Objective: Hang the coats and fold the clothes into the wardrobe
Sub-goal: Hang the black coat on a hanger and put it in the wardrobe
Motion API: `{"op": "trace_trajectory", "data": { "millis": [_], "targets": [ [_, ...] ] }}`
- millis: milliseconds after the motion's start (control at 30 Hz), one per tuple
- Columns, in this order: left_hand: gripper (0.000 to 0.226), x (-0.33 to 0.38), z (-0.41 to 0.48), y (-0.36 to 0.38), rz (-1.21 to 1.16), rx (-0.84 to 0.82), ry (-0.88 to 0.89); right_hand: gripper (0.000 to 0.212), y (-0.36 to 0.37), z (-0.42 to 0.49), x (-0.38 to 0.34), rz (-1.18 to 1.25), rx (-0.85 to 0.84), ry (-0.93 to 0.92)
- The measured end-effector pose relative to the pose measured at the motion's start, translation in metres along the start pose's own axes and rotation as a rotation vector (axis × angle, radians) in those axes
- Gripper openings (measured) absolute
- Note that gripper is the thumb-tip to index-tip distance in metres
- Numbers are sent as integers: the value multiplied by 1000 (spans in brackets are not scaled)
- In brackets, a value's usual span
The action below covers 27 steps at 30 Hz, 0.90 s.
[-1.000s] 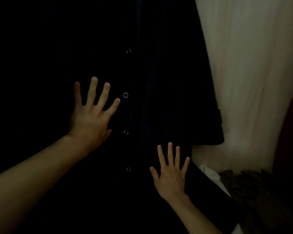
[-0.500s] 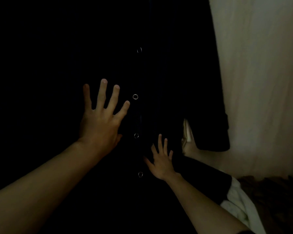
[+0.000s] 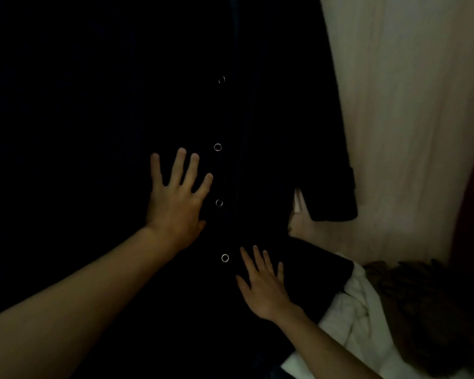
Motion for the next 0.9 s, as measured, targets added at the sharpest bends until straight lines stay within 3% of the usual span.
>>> {"op": "trace_trajectory", "data": {
  "millis": [133, 433, 667, 900],
  "targets": [
    [94, 34, -54, 6, -32, -112, 71, 68, 1, -23, -2, -69, 21, 133],
    [101, 63, -130, 44, 38, -458, 196, 69, 7, -38, -4, -115, -50, 196],
    [98, 66, -132, 38, -15, -541, 184, 65, -1, -47, -1, 16, -8, 85],
    [89, 90, -166, 12, -184, -494, 180, 63, -6, -74, -8, 103, 96, 39]
  ]
}}
Point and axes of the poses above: each hand's wrist, its own z-axis towards the middle knuckle, its own y-axis out of the palm, x = y × z, the point moved 1 cm from there along z, towards the middle knuckle, and after that the axes turned 4 degrees about -x, right-handed, at the moved point
